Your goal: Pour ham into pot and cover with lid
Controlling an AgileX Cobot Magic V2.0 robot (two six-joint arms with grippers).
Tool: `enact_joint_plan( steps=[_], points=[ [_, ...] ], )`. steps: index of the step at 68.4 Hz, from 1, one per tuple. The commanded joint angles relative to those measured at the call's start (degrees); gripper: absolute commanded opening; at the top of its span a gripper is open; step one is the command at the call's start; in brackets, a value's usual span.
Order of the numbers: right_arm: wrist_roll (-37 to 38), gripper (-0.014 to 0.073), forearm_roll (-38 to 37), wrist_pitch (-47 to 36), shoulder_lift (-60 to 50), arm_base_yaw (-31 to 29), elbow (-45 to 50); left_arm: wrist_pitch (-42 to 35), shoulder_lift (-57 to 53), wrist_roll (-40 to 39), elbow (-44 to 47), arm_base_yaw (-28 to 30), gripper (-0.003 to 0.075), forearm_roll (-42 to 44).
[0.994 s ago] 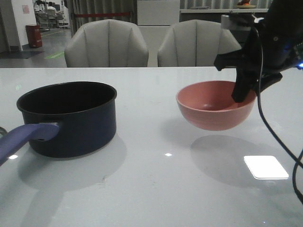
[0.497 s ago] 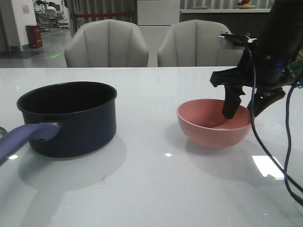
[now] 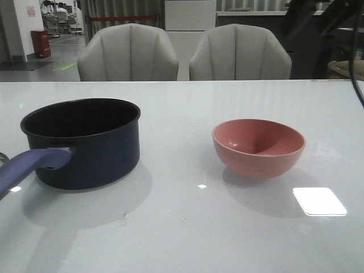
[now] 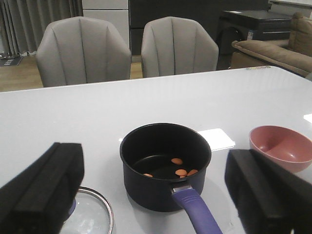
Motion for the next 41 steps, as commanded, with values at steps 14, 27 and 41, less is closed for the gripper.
enact_joint_plan(
  steps=[14, 27, 41],
  points=[
    [-0.9, 0.0473, 0.1, -17.3, -20.9, 4.1, 17.8, -4.7, 0.7, 0.0, -1.5, -0.6, 0.0633, -0.4],
    [-0.8, 0.0473, 0.5, -26.8, -35.0, 4.8, 31.8, -5.1, 0.7, 0.0, -1.5, -0.6, 0.0633, -0.4],
    [-0.4, 0.0473, 3.1, -30.8, -53.0, 4.8, 45.0, -5.1, 0.7, 0.0, -1.5, -0.6, 0.0633, -0.6]
  ],
)
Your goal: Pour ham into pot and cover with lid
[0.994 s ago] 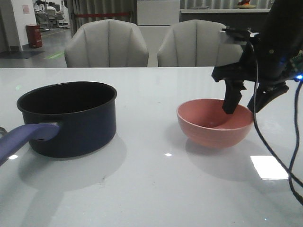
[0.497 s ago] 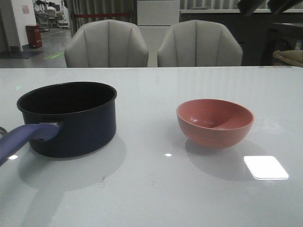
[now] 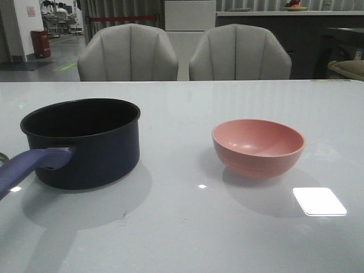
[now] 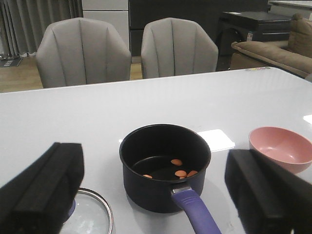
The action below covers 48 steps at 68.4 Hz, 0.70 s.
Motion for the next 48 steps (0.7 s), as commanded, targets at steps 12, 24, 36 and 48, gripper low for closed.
enact_joint_plan(
  steps=[12, 24, 36, 48],
  points=[
    [-0.2, 0.0464, 1.8, -5.1, -14.3, 0.0, 8.9, -4.7, 0.7, 0.0, -1.5, -0.6, 0.0633, -0.6],
    [-0.2, 0.0181, 1.7, -4.5, -14.8, 0.0, 10.2, -3.9, 0.7, 0.0, -1.5, -0.6, 0.0633, -0.8],
    [-0.2, 0.0167, 1.7, -4.4, -14.8, 0.0, 10.3, -3.5, 2.1, 0.0, -1.6, -0.6, 0.0634, -0.2],
    [-0.2, 0.0167, 1.7, -4.4, -14.8, 0.0, 10.3, -0.3, 10.8, -5.1, -3.7, -0.6, 0.0666, 2.0]
  ],
)
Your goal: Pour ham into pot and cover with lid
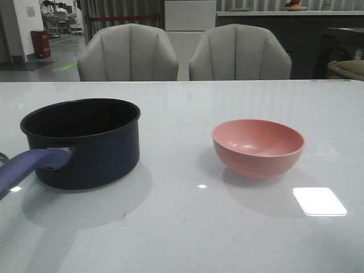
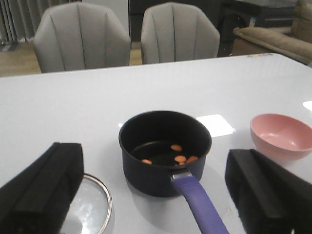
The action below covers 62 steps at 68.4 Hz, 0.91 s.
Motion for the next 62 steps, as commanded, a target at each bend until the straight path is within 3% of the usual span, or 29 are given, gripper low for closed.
enact_joint_plan(
  steps=[1, 8, 16, 27, 47, 62],
  points=[
    [-0.3, 0.0167, 0.1, -4.4, 0.3, 0.0, -1.6, -2.0, 6.8, -4.4, -3.3, -0.6, 0.0675, 2.1],
    [-0.3, 0.0167, 0.1, -4.4, 0.3, 0.0, -1.6, 0.1, 14.2, -10.1, -6.1, 0.0, 0.0686, 8.0],
    [-0.3, 0.0167, 0.1, -4.4, 0.3, 0.0, -1.6, 0.4, 21.9, -11.4, -9.2, 1.5, 0.0674, 11.3],
    [-0.3, 0.0167, 0.1, -4.4, 0.3, 0.0, -1.6, 1.4, 33.3, -11.4, -13.1, 6.1, 0.0642, 10.6],
    [-0.3, 0.0167, 0.1, -4.4, 0.3, 0.0, -1.6, 6.4, 51.1, -8.7, -20.3, 20.9, 0.0636, 3.5],
    [-0.3, 0.0167, 0.1, -4.4, 0.3, 0.0, -1.6, 13.9, 65.5, -4.9, -30.5, 21.9, 0.0636, 2.6]
  ],
)
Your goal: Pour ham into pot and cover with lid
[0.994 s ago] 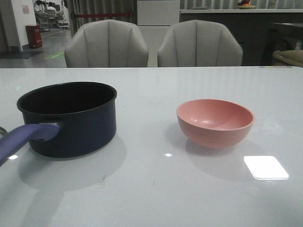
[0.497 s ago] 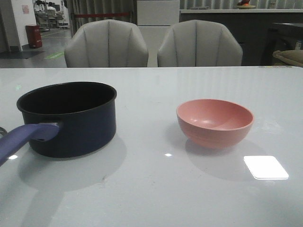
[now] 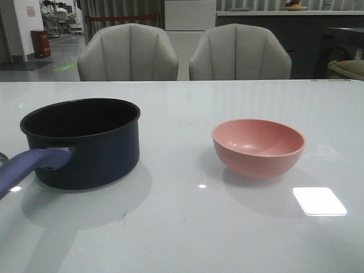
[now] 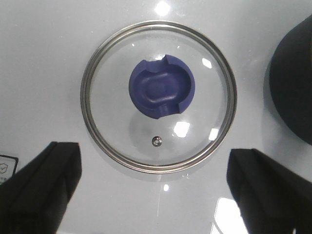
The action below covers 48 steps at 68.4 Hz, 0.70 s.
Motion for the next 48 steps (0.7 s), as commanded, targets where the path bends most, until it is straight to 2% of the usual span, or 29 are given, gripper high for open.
enact_joint_plan(
  steps=[1, 27, 48],
  points=[
    [-0.3, 0.0167, 0.1, -4.4, 0.3, 0.0, -1.6, 1.3, 5.2, 1.3, -6.2, 0.1, 0.0636, -0.9],
    [-0.3, 0.0167, 0.1, -4.4, 0.3, 0.0, -1.6, 8.1, 22.7, 1.5, -18.6, 0.1, 0.0636, -2.1],
    [-0.3, 0.0167, 0.1, -4.4, 0.3, 0.0, -1.6, 10.9, 29.6, 1.5, -23.0, 0.8, 0.0636, -2.3]
  ],
)
